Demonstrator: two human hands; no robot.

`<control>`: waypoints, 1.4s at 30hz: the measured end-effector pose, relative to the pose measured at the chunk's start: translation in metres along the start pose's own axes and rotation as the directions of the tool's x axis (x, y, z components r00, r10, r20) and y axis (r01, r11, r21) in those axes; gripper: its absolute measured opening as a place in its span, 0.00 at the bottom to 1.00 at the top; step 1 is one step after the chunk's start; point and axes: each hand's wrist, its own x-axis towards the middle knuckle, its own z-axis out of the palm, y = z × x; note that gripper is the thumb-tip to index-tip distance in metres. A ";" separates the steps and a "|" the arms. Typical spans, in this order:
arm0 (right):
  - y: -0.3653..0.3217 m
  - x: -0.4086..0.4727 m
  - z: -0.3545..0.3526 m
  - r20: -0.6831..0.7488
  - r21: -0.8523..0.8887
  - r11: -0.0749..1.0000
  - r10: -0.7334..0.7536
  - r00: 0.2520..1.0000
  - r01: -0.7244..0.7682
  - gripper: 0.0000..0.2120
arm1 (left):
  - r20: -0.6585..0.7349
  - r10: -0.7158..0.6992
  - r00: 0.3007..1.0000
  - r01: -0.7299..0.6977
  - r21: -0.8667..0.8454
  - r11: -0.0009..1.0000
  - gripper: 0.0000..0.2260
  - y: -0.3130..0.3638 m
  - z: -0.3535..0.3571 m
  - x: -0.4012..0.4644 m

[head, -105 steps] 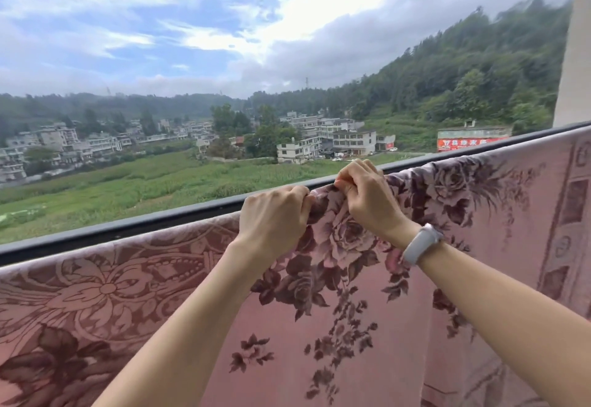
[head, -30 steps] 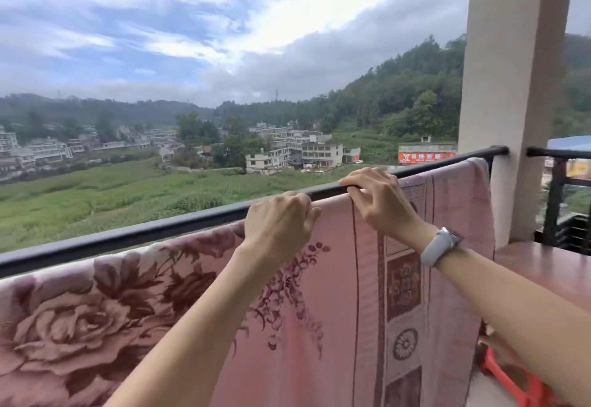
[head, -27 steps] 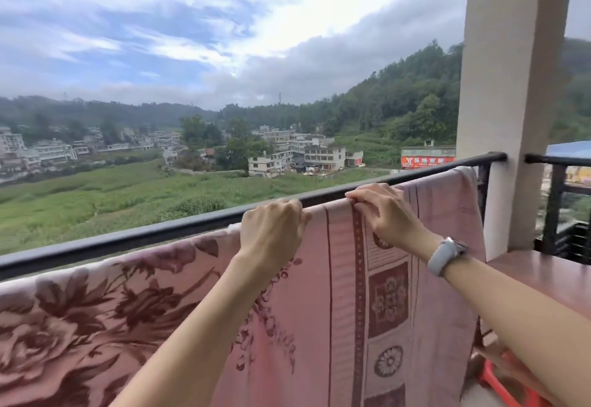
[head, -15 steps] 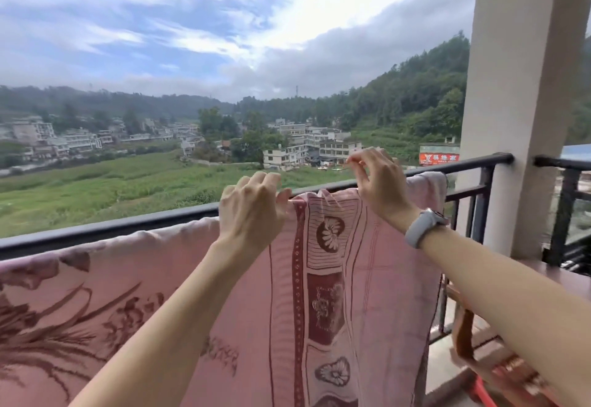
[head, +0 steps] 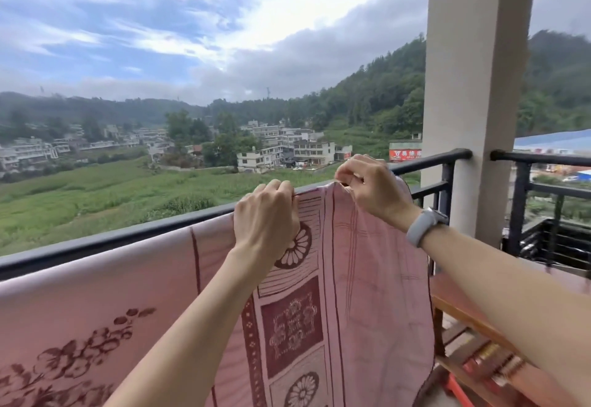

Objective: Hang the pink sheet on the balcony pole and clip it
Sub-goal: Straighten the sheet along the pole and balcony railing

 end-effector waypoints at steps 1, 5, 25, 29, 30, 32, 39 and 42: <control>0.007 0.001 -0.006 -0.095 0.004 1.000 0.025 0.995 -0.025 0.03 | -0.016 0.005 1.000 -0.006 -0.038 0.999 0.07 0.004 0.004 0.004; 0.053 -0.014 -0.020 -0.068 -0.145 0.983 0.103 0.992 -0.111 0.09 | 0.001 0.098 0.995 -0.098 -0.086 0.991 0.14 0.025 0.027 0.021; 0.193 -0.015 -0.077 0.057 0.398 0.846 0.365 0.929 -0.356 0.07 | -0.103 -0.129 0.986 0.118 -0.103 0.988 0.09 0.138 0.104 0.074; 0.210 -0.033 -0.074 0.255 0.467 0.801 0.284 0.924 -0.375 0.09 | 0.001 -0.128 0.992 0.128 0.071 0.989 0.12 0.152 0.119 0.068; 0.212 -0.033 -0.072 0.292 0.476 0.795 0.260 0.920 -0.376 0.11 | -0.004 -0.132 0.991 0.132 0.110 0.985 0.12 0.153 0.122 0.066; 0.221 -0.032 -0.066 0.378 0.497 0.779 0.201 0.904 -0.382 0.15 | -0.035 -0.147 0.988 0.151 0.145 0.978 0.11 0.157 0.127 0.066; 0.234 -0.017 -0.034 0.413 0.663 0.621 0.162 0.896 -0.417 0.03 | -0.162 -0.133 0.978 0.165 0.197 0.966 0.11 0.165 0.149 0.073; 0.241 -0.007 -0.030 0.342 0.688 0.619 0.185 0.921 -0.380 0.06 | -0.254 -0.142 0.957 0.194 0.190 0.962 0.11 0.168 0.161 0.076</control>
